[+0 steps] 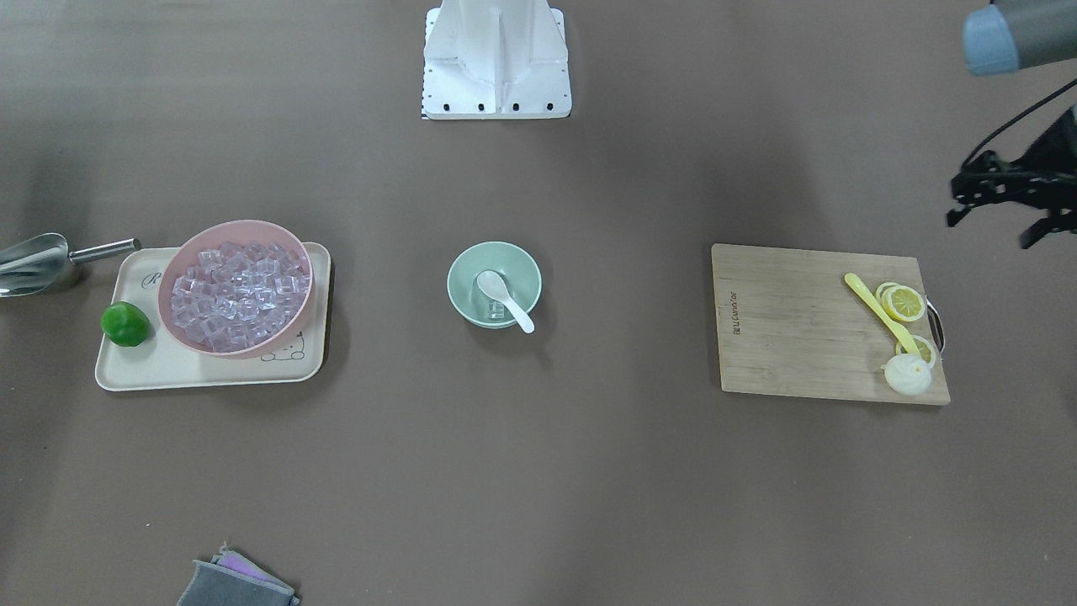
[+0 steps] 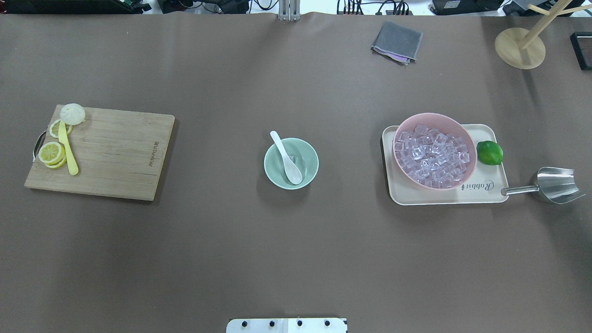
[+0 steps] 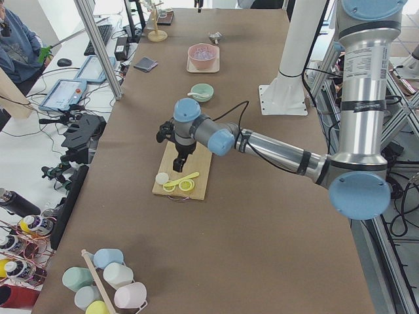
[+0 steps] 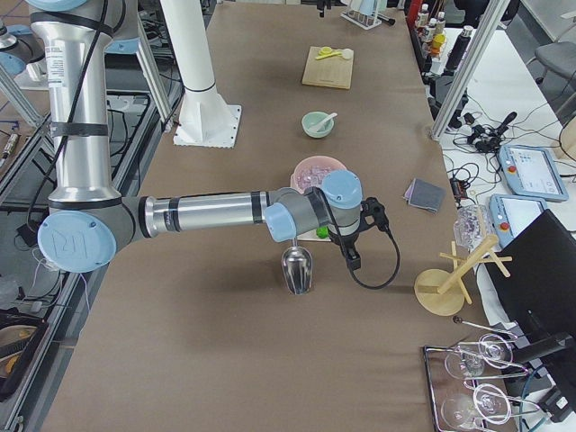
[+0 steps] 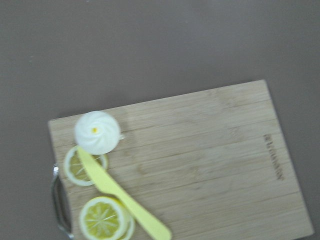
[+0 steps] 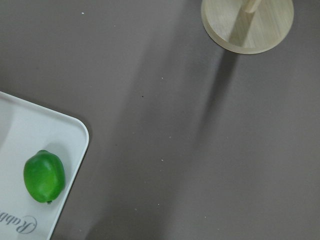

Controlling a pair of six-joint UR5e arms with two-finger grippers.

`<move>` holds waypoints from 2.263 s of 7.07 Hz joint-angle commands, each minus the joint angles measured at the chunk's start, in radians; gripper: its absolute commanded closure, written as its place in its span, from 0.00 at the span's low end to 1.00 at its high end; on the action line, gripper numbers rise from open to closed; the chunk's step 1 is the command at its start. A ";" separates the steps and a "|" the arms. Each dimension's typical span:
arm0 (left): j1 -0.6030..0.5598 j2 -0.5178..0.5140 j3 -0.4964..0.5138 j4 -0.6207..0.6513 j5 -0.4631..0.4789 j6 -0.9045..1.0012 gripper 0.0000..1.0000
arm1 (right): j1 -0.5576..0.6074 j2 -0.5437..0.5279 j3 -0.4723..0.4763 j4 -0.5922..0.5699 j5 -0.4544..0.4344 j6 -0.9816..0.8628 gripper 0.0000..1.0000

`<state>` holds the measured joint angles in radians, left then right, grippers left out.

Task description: Put spoon and ice into bowl

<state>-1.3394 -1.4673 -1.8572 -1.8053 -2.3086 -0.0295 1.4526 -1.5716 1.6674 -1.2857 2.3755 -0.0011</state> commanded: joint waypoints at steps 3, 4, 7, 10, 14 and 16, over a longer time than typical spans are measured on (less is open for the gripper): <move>-0.149 0.105 0.047 0.035 -0.015 0.110 0.02 | 0.019 -0.050 -0.003 0.002 -0.088 -0.007 0.00; -0.147 0.098 0.077 0.035 -0.017 0.112 0.02 | 0.017 -0.054 -0.011 -0.003 -0.088 -0.019 0.00; -0.147 0.051 0.113 0.081 -0.071 0.106 0.02 | 0.019 -0.076 -0.046 0.009 -0.058 -0.023 0.00; -0.176 0.059 0.108 0.081 -0.087 0.112 0.02 | 0.019 -0.073 -0.044 0.006 -0.027 -0.023 0.00; -0.176 0.059 0.105 0.083 -0.150 0.109 0.02 | 0.017 -0.068 -0.044 0.008 -0.022 -0.017 0.00; -0.204 0.064 0.104 0.083 -0.146 0.111 0.02 | 0.017 -0.064 -0.037 0.002 -0.019 -0.011 0.00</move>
<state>-1.5328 -1.4053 -1.7538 -1.7225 -2.4566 0.0809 1.4696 -1.6371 1.6274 -1.2818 2.3538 -0.0151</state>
